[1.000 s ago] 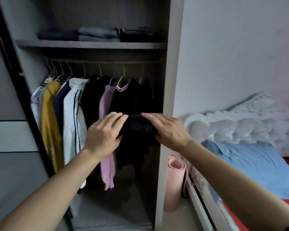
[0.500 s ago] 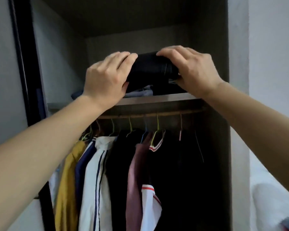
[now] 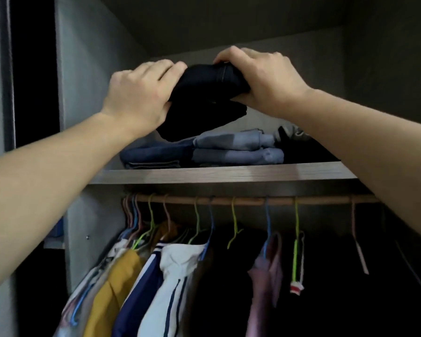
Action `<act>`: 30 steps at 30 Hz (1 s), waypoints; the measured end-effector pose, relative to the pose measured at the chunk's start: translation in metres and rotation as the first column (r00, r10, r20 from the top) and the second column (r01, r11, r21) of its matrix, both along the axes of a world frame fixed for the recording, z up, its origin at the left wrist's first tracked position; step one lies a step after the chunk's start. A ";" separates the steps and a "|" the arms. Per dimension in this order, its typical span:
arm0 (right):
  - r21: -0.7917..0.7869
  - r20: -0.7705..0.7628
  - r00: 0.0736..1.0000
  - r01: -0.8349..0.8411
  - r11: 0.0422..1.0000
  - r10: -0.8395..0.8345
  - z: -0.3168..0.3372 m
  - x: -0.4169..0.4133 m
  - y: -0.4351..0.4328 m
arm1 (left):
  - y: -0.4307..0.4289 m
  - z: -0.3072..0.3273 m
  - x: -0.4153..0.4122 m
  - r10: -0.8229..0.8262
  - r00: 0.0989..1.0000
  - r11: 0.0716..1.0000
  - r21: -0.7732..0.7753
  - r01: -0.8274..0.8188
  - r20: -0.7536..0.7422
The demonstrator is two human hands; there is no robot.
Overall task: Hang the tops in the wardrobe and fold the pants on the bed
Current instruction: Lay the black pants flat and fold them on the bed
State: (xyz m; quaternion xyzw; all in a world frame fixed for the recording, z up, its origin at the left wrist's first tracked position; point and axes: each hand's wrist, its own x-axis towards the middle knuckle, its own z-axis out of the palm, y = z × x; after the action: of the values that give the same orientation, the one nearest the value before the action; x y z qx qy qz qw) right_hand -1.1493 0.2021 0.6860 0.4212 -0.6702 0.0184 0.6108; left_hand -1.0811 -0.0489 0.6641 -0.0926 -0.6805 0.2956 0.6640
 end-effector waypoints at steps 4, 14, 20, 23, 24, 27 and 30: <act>-0.022 -0.041 0.997 0.058 0.998 -0.059 0.024 -0.032 -0.057 | -0.055 0.020 -0.044 -0.013 1.000 0.998 0.059 0.013 0.001; -0.315 0.043 0.999 0.038 0.948 -0.026 0.080 -0.131 -0.182 | -0.129 0.088 -0.139 0.024 0.997 0.963 0.270 -0.002 -0.078; 0.390 0.603 0.618 0.324 0.862 -0.505 0.039 -0.186 -0.214 | -0.168 0.048 -0.191 0.004 0.691 0.906 0.289 -0.307 0.723; 0.527 0.606 0.480 0.354 0.772 -0.634 0.031 -0.195 -0.218 | -0.177 0.039 -0.200 -0.111 0.522 0.861 0.344 -0.374 0.846; 0.481 0.626 0.510 0.343 0.807 -0.590 0.034 -0.195 -0.216 | -0.178 0.039 -0.201 -0.148 0.529 0.854 0.377 -0.358 0.836; 0.418 0.663 0.553 0.287 0.862 -0.505 0.036 -0.197 -0.211 | -0.180 0.035 -0.205 -0.232 0.507 0.832 0.439 -0.338 0.830; 0.474 0.665 0.546 0.219 0.853 -0.510 0.022 -0.198 -0.217 | -0.186 0.028 -0.210 -0.293 0.496 0.810 0.488 -0.326 0.817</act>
State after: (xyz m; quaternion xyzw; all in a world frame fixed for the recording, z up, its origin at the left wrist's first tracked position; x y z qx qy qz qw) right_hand -1.3475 -0.0153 0.7079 0.3178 -0.9311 -0.0473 0.1727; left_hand -1.2910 -0.2346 0.6923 -0.0115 -0.9753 -0.0107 0.2205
